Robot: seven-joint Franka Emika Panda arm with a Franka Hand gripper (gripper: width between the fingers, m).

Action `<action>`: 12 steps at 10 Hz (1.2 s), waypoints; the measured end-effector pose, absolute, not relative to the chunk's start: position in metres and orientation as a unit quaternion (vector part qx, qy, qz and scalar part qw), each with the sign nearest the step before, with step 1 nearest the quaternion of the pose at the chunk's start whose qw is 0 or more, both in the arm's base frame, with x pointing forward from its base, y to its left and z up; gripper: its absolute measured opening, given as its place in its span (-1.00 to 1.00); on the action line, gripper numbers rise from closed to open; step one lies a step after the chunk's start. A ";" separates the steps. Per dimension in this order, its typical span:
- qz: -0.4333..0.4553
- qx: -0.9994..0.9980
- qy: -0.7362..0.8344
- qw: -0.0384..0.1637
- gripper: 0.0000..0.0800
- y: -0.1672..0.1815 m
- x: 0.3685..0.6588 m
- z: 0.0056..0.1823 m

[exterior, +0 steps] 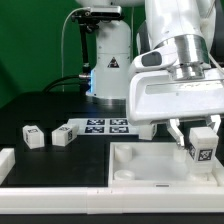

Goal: Assemble one leg

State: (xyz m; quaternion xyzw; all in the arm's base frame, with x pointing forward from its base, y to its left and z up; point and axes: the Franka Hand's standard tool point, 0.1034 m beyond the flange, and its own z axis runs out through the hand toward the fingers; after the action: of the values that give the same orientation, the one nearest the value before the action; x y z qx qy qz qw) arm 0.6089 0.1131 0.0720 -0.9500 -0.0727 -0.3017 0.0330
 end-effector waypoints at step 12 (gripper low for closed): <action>-0.270 -0.959 -0.079 0.034 0.62 0.115 0.593 0.058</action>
Offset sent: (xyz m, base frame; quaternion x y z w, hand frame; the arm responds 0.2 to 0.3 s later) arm -0.0129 -0.0019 -0.0225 0.0116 0.0053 -0.0129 0.9998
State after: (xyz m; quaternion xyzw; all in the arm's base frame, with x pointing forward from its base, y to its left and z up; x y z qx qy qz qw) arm 0.5931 0.1146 0.0576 -0.9588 -0.0794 -0.2705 0.0341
